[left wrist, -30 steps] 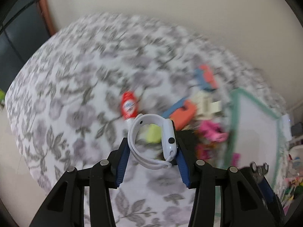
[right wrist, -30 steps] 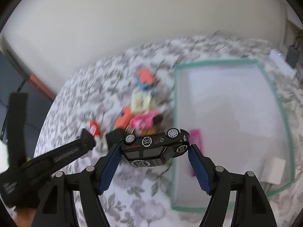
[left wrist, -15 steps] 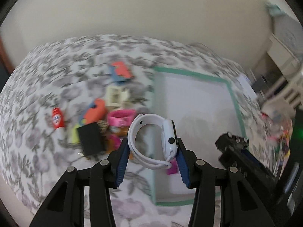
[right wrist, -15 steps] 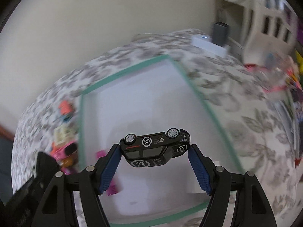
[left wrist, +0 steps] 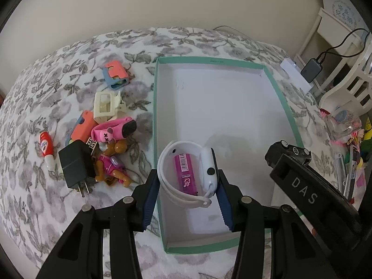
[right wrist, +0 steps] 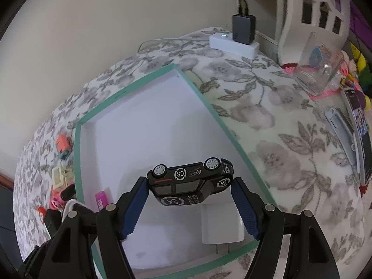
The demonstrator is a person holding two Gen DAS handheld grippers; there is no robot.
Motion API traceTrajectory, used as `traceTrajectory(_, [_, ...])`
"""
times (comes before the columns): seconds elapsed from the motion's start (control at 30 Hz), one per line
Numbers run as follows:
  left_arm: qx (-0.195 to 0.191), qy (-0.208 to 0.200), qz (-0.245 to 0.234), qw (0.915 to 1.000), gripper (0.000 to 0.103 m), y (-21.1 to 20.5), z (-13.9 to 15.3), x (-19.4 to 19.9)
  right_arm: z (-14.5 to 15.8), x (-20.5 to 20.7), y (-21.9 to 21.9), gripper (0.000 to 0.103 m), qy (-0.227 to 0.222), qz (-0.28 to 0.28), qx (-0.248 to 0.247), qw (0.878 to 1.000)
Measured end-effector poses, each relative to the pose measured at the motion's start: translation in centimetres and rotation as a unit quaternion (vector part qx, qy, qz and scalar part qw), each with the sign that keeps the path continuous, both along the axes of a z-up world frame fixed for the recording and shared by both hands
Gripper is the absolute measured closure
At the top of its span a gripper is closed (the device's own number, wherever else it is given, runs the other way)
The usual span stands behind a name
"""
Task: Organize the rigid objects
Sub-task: 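Carry the watch and toy car into the tray and open both tools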
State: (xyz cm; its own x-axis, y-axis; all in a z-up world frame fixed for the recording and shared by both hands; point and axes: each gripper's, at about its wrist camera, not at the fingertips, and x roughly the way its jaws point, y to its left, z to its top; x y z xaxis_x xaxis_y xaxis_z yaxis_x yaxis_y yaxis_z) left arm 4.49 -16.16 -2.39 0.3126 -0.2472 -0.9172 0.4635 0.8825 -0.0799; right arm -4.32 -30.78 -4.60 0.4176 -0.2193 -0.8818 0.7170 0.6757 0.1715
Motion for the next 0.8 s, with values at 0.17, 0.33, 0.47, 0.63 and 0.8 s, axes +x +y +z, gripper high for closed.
traceTrajectory(0.17, [0.004, 0.002, 0.001, 1.0, 0.053, 0.0, -0.3, 0.2, -0.2, 0.2, 0.3, 0.027, 0.004, 0.007, -0.002, 1.0])
traceTrajectory(0.33, [0.004, 0.001, 0.001, 1.0, 0.052, 0.1, -0.3, 0.2, -0.2, 0.2, 0.3, 0.027, 0.003, 0.007, -0.001, 1.0])
traceTrajectory(0.47, [0.007, 0.001, 0.005, 1.0, 0.046, 0.2, -0.4, 0.3, -0.3, 0.2, 0.3, 0.027, 0.0, 0.008, 0.0, 1.0])
traceTrajectory(0.63, [0.007, -0.003, 0.009, 0.9999, 0.046, 0.4, -0.1, 0.4, 0.2, 0.2, 0.5, 0.021, -0.009, 0.011, -0.014, 1.0])
traceTrajectory(0.8, [0.001, -0.007, 0.022, 0.9997, 0.045, 0.9, 0.3, 0.8, 0.7, 0.1, 0.6, 0.013, -0.023, 0.007, -0.028, 0.999])
